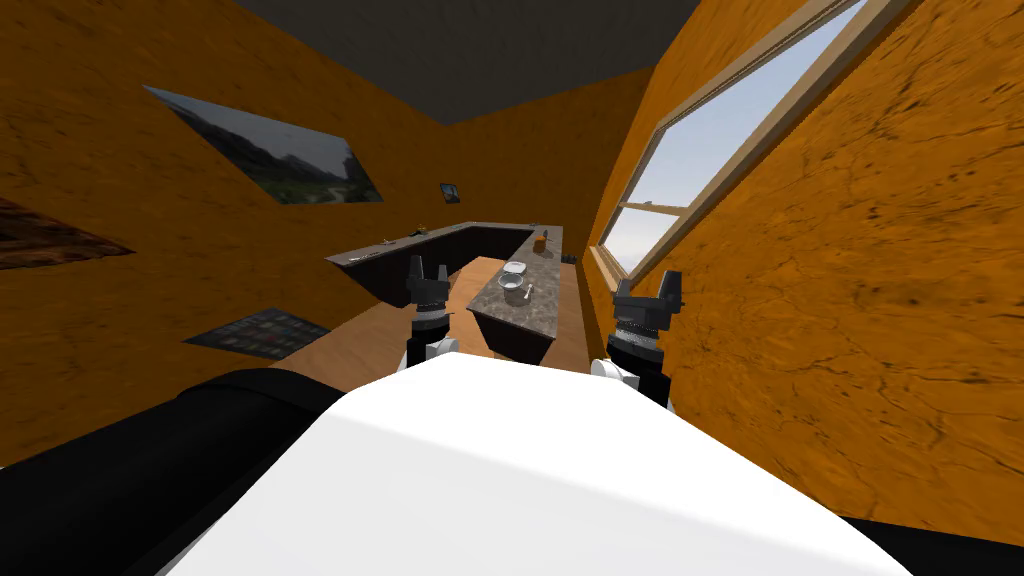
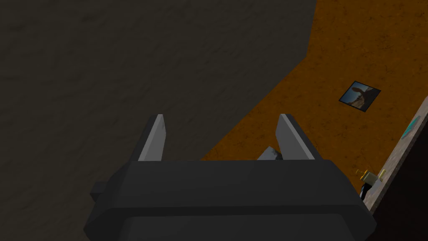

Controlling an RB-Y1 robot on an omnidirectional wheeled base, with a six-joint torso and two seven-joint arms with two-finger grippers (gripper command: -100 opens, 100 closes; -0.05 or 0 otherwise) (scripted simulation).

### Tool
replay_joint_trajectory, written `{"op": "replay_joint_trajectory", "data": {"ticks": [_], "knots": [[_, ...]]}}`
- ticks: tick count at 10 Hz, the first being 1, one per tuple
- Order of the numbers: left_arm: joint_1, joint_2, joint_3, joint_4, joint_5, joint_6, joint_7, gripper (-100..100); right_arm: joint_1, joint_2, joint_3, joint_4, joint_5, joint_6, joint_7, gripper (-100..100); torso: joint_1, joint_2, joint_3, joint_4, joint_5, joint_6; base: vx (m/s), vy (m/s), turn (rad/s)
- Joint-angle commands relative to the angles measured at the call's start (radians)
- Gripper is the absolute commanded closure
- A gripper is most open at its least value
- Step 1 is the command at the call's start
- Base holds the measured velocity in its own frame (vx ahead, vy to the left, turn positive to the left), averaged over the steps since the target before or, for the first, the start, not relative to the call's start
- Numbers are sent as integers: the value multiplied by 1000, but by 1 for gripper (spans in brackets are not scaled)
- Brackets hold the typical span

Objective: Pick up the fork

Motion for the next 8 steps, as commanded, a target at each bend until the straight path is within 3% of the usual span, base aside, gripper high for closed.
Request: {"op": "replay_joint_trajectory", "data": {"ticks": [1,8], "knots": [[0,0,0,0,0,0,0,0,6,-33,-25,24,-26,34,-14,-100,0,0,0,0,0,0,-15,13,174],[0,0,0,0,0,0,0,0,37,-185,-168,196,-165,232,-103,-100,1,2,1,1,0,0,-32,31,178]]}}
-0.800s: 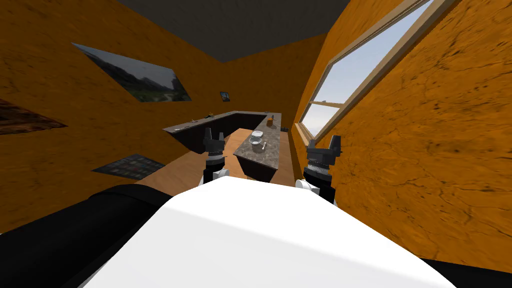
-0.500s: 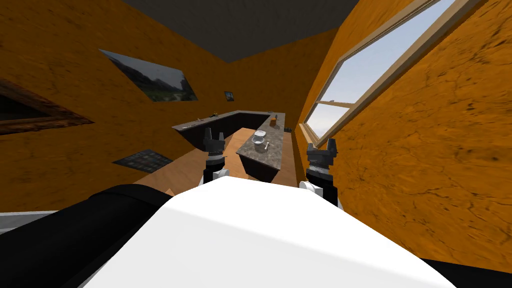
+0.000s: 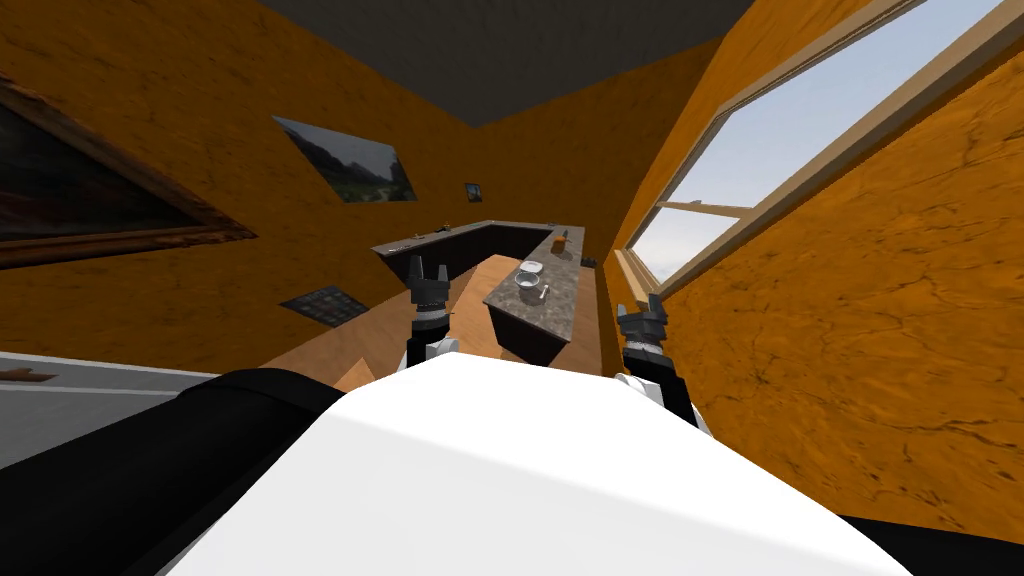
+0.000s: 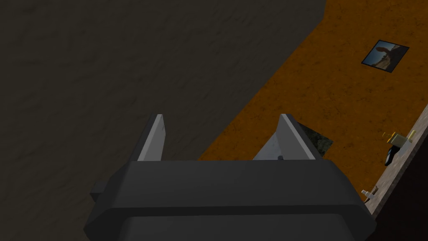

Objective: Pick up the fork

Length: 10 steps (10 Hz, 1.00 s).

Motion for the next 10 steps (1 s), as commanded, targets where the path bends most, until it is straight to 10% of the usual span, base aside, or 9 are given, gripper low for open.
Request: {"op": "replay_joint_trajectory", "data": {"ticks": [1,10], "knots": [[0,0,0,0,0,0,0,0,2,-17,-16,30,-15,29,-12,-100,0,0,0,0,0,0,-10,19,101],[0,0,0,0,0,0,0,0,29,-141,-156,240,-145,246,-107,-100,0,-1,-1,0,0,0,-4,25,147]]}}
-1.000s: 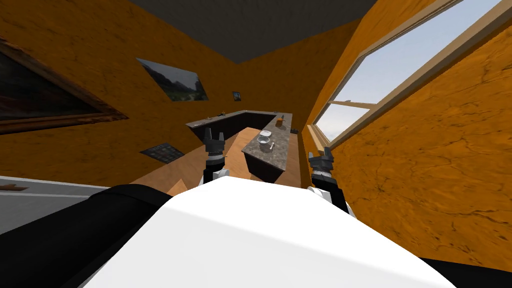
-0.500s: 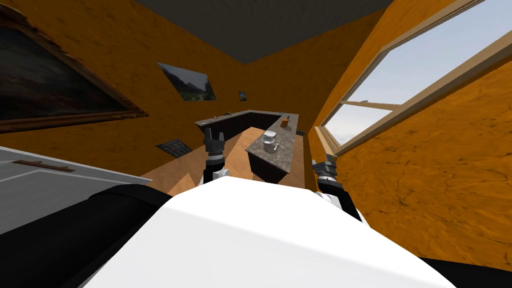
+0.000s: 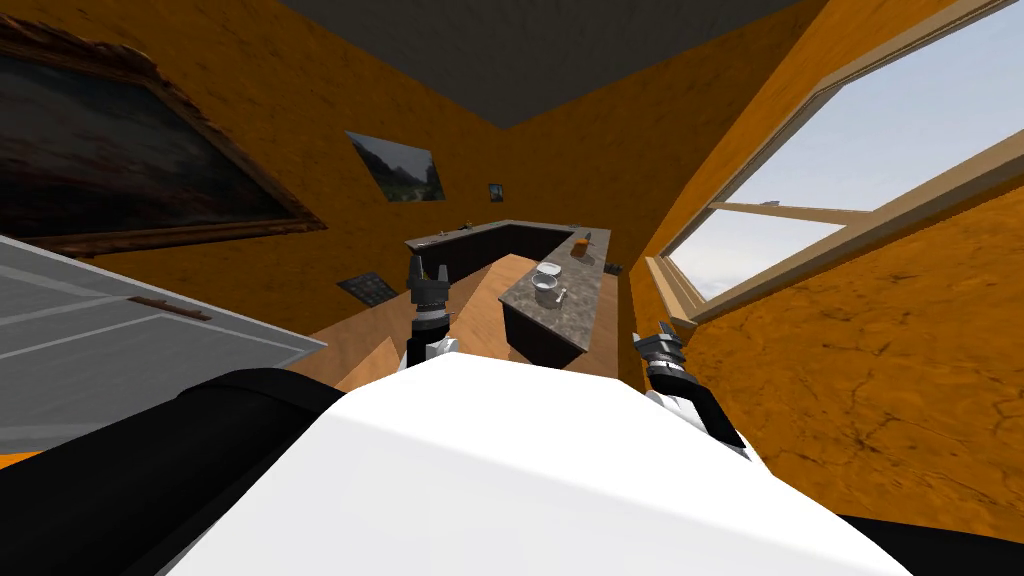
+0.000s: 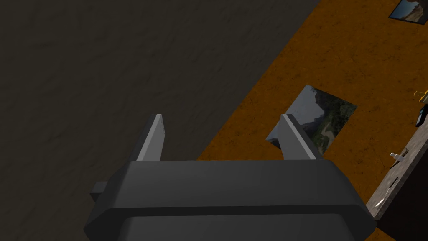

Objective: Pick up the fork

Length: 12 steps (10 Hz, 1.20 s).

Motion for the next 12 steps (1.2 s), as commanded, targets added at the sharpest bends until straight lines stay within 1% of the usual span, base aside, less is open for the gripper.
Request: {"op": "replay_joint_trajectory", "data": {"ticks": [1,2,3,4,5,6,7,8,9,10,11,12], "knots": [[0,0,0,0,0,0,0,0,18,-36,-44,50,-40,50,-34,-100,0,0,0,0,0,0,0,34,231],[0,0,0,0,0,0,0,0,18,-36,-44,67,-40,55,-34,-100,0,0,0,0,0,-1,1,24,121],[0,0,0,0,0,0,0,0,18,-36,-44,67,-40,73,-34,-100,0,0,0,0,0,0,3,9,-16],[0,0,0,0,0,0,0,0,26,-69,-84,115,-76,101,-63,-100,0,0,0,0,0,0,10,34,237],[0,0,0,0,0,0,0,0,26,-69,-84,132,-76,123,-63,-100,1,0,0,0,0,-1,10,24,151],[0,0,0,0,0,0,0,0,26,-69,-84,132,-76,141,-63,-100,0,-1,0,0,0,0,0,0,0],[0,0,0,0,0,0,0,0,35,-102,-125,177,-112,180,-94,-100,0,0,0,0,0,0,10,25,250],[0,0,0,0,0,0,0,0,35,-102,-125,196,-112,207,-94,-100,0,0,0,0,0,-1,12,22,169],[0,0,0,0,0,0,0,0,43,-136,-164,241,-149,230,-126,-100,0,0,0,0,0,0,11,36,267],[0,0,0,0,0,0,0,0,43,-136,-167,269,-149,251,-126,-100,0,-1,0,0,0,-1,14,22,149],[0,0,0,0,0,0,0,0,43,-136,-167,269,-149,275,-126,-100,0,0,0,0,0,0,8,9,-19],[0,0,0,0,0,0,0,0,52,-170,-210,314,-186,303,-158,-100,0,0,0,0,0,0,13,29,269]]}}
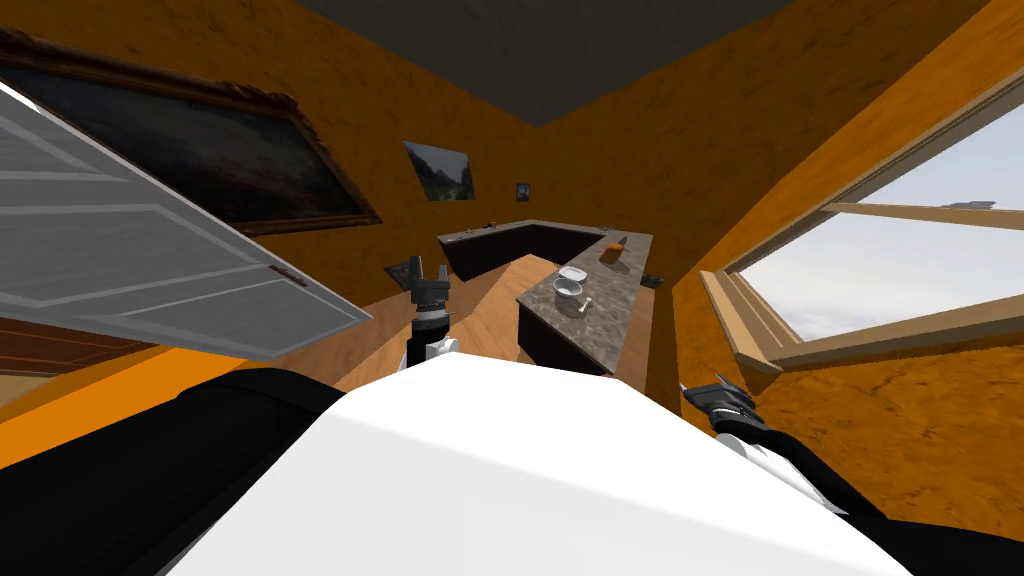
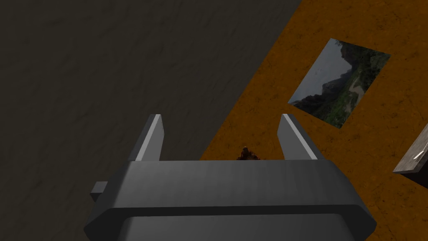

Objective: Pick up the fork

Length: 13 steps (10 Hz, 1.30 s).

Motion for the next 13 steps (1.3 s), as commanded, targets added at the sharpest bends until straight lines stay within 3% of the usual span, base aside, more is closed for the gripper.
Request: {"op": "replay_joint_trajectory", "data": {"ticks": [1,2,3,4,5,6,7,8,9,11,12,13], "knots": [[0,0,0,0,0,0,0,0,-12,-19,-17,50,-15,50,-16,-100,0,0,0,0,0,0,15,19,172],[0,0,0,0,0,0,0,0,-12,-19,-17,67,-15,59,-16,-100,0,0,0,0,0,1,10,8,-9],[0,0,0,0,0,0,0,0,-3,-54,-60,114,-52,98,-50,-100,-1,0,0,0,-1,1,23,34,238],[0,0,0,0,0,0,0,0,-3,-54,-60,140,-52,130,-50,-100,0,-1,0,0,0,0,24,20,197],[0,0,0,0,0,0,0,0,-3,-54,-60,140,-52,130,-50,-100,0,-1,0,0,0,1,11,3,5],[0,0,0,0,0,0,0,0,6,-88,-104,189,-89,176,-84,-100,-1,0,0,0,0,1,20,21,242],[0,0,0,0,0,0,0,0,6,-88,-104,214,-89,200,-84,-100,-1,-1,0,0,0,0,28,17,199],[0,0,0,0,0,0,0,0,15,-121,-147,255,-126,235,-118,-100,-1,-1,-1,0,0,1,41,27,310],[0,0,0,0,0,0,0,0,15,-121,-147,289,-126,238,-118,-100,0,-1,-1,0,0,0,34,13,154],[0,0,0,0,0,0,0,0,15,-121,-147,289,-126,274,-118,-100,-1,0,0,0,0,1,7,1,-25],[0,0,0,0,0,0,0,0,24,-155,-191,343,-163,307,-153,-100,-1,1,0,0,0,1,20,21,312],[0,0,0,0,0,0,0,0,24,-155,-191,364,-163,323,-153,-100,0,0,0,0,0,0,31,7,167]]}}
